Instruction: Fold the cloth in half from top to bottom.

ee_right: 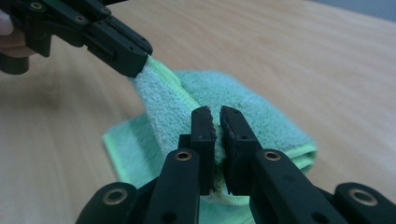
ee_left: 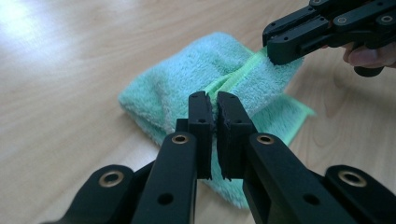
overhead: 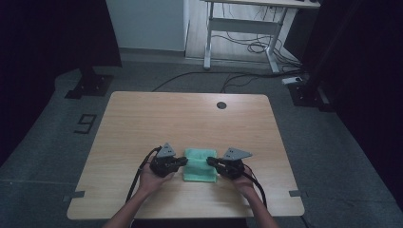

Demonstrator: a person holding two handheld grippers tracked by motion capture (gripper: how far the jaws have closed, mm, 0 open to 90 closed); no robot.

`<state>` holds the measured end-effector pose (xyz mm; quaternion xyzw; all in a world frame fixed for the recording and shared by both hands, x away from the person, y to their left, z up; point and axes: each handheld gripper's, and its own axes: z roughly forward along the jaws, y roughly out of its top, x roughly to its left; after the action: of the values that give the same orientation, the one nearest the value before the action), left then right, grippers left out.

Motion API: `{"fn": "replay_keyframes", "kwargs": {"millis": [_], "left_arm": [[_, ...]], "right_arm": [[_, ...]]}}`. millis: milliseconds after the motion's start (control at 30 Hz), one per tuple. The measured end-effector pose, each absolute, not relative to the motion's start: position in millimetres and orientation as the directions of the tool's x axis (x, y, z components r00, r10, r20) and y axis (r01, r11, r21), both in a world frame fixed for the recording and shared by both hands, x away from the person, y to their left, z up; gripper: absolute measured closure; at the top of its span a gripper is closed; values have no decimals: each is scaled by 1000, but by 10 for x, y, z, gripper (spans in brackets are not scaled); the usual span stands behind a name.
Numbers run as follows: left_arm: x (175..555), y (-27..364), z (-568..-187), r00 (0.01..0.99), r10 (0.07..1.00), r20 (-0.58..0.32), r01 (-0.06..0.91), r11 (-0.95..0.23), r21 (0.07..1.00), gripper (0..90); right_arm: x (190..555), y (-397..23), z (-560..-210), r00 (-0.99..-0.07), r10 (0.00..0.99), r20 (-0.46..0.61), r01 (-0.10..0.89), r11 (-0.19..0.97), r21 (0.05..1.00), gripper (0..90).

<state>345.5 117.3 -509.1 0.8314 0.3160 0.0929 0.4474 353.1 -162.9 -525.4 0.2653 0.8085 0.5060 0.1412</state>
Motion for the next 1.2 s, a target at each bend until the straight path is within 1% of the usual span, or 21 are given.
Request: {"fn": "replay_keyframes", "kwargs": {"millis": [200,267,467,500,600,667,733,800,900,1000,1133,1200], "left_arm": [[3333,1124,-5215,797,592,-119,438,-432,788,834],[3318,1112,-5262,797,595,-107,438,-446,781,826],[3311,1120,-5328,791,602,-108,448,-451,772,805],[3300,1115,-5333,794,599,-102,444,-458,770,785],[3261,1104,-5336,806,583,-101,441,-478,760,648],[3227,1104,-5323,815,570,-101,439,-495,750,520],[3189,1126,-5281,818,567,-92,423,-486,764,478],[3172,1156,-5209,818,567,-100,414,-459,786,444],[3175,1170,-5129,816,568,-106,408,-436,802,446],[3265,1107,-5053,814,571,-110,411,-431,803,463],[3393,1013,-5136,804,581,-127,445,-445,777,490],[3455,980,-5188,798,587,-134,458,-448,767,508]], "right_arm": [[3428,-1662,-5362,-825,563,46,299,367,881,821],[3405,-1676,-5394,-826,562,47,305,376,875,807],[3345,-1660,-5442,-835,549,32,302,410,861,751],[3341,-1657,-5443,-835,549,30,302,412,860,727],[3317,-1663,-5455,-829,559,30,312,418,853,621],[3286,-1689,-5459,-816,577,24,318,415,852,537],[3251,-1729,-5438,-806,591,33,330,402,854,485],[3211,-1777,-5387,-801,598,43,327,376,867,454],[3172,-1826,-5261,-793,607,54,314,330,890,433],[3205,-1771,-5166,-788,613,55,313,322,893,449],[3272,-1598,-5228,-796,604,44,324,363,874,472],[3331,-1536,-5293,-785,616,59,349,362,865,496]]}}
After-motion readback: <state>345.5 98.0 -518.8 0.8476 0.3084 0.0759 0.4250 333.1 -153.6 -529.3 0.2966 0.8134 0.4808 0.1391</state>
